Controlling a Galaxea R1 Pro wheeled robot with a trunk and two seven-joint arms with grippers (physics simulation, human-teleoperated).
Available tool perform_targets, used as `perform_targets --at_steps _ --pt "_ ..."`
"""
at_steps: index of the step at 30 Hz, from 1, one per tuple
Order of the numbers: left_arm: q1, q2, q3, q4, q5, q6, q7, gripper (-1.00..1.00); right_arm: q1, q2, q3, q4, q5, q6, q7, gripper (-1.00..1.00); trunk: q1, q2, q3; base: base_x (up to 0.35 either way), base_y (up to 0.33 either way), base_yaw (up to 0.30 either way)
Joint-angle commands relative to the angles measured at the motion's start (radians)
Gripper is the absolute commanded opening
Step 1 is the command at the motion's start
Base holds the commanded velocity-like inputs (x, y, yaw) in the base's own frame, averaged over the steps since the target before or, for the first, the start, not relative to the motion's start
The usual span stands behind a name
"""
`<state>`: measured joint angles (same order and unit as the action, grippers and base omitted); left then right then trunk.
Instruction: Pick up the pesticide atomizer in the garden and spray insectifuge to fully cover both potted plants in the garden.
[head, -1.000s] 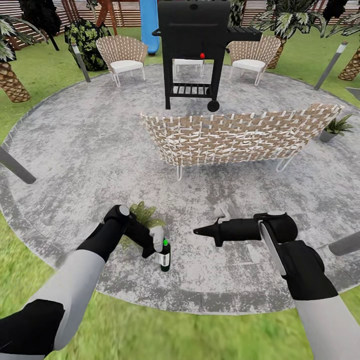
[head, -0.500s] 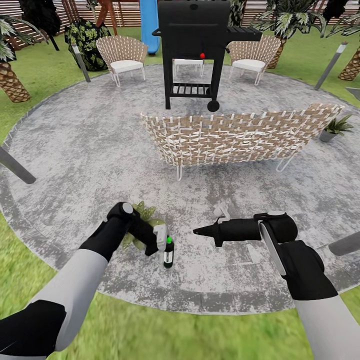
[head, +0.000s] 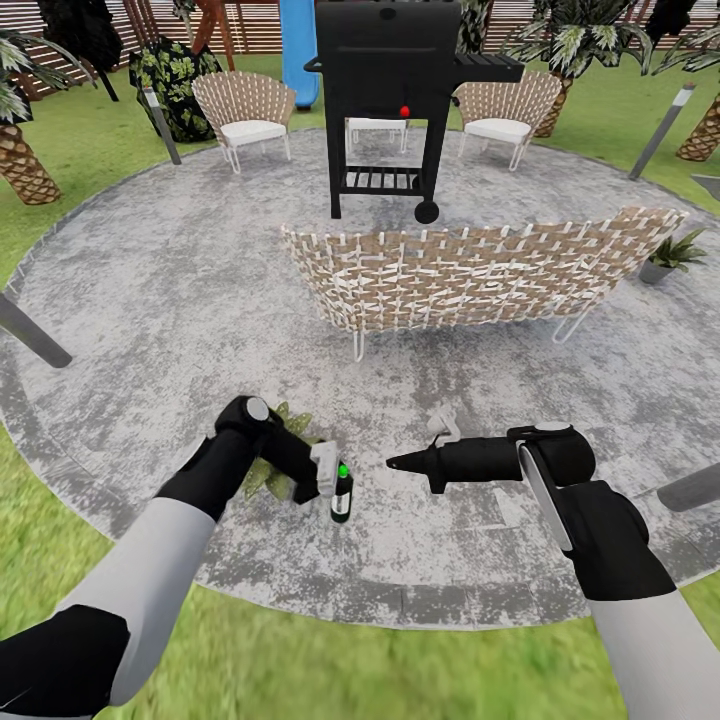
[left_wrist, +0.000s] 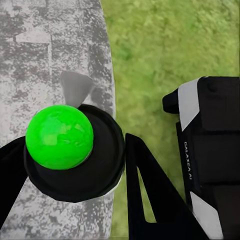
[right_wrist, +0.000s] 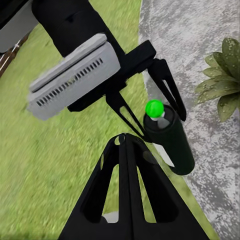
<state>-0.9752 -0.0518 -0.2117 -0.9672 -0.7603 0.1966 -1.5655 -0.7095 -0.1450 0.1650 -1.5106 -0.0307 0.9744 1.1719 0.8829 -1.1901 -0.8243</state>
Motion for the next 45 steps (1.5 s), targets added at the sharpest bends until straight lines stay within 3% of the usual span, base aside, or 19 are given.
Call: perform_targets --at_steps 1,12,23,27,41,45 --pt "0.0 0.0 -0.008 -0.003 -0.005 0.011 -0.005 -1.0 -0.001 -0.001 0.001 0.0 -0.003 0.007 0.0 -1.0 0.0 0.0 -0.001 0.0 0.0 0.0" --pt "0.001 -0.002 -0.087 -0.054 -0.005 0.011 -0.005 -1.0 -0.001 -0.002 0.001 0.0 -0.003 0.001 -0.001 -1.0 0.0 0.0 -0.001 0.0 0.0 0.0" --pt "0.001 -0.002 -0.092 -0.057 -0.005 0.011 -0.005 -1.0 -0.001 -0.01 0.001 0.0 -0.002 -0.003 -0.002 -1.0 0.0 0.0 -0.001 0.0 0.0 0.0" --pt "0.001 -0.02 -0.12 -0.058 -0.005 0.011 -0.005 -1.0 -0.001 -0.009 0.001 0.0 -0.001 -0.005 -0.002 -1.0 0.0 0.0 -0.001 0.0 0.0 0.0" --pt "0.001 -0.022 -0.123 -0.059 -0.005 0.012 -0.005 -1.0 -0.001 -0.011 0.0 0.001 -0.001 -0.01 -0.003 -1.0 0.0 0.0 -0.001 0.0 0.0 0.0" --pt "0.001 -0.026 -0.123 -0.1 -0.005 0.014 -0.005 -1.0 -0.001 -0.011 0.001 0.001 0.001 -0.066 -0.003 -1.0 0.0 0.0 -0.001 0.0 0.0 0.0"
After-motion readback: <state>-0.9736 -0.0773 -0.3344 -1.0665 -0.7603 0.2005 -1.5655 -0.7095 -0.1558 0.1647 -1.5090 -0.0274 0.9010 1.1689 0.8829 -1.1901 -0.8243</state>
